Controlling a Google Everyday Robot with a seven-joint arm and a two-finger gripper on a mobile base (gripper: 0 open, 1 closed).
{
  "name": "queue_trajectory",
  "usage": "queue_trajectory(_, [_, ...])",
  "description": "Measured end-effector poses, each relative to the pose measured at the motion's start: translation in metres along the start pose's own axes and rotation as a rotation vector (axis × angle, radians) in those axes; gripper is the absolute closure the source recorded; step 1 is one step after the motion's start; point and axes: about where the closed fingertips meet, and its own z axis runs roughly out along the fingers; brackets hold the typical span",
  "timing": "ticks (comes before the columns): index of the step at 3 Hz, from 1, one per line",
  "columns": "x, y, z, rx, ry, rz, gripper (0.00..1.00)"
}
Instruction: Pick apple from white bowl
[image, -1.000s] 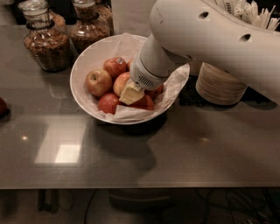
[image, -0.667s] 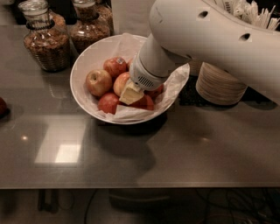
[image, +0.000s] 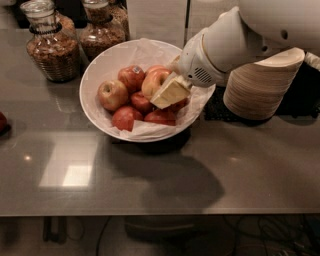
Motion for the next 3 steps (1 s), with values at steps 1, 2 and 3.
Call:
queue_trajectory(1, [-0.021, -0.009, -0.051, -0.034, -0.141, -0.022, 1.00])
queue_trajectory(2, [-0.069, -0.014, -0.120, -0.029, -0.267, -0.107, 1.00])
queue_trajectory(3, [-0.069, -0.014, -0.120, -0.029, -0.267, -0.107, 1.00])
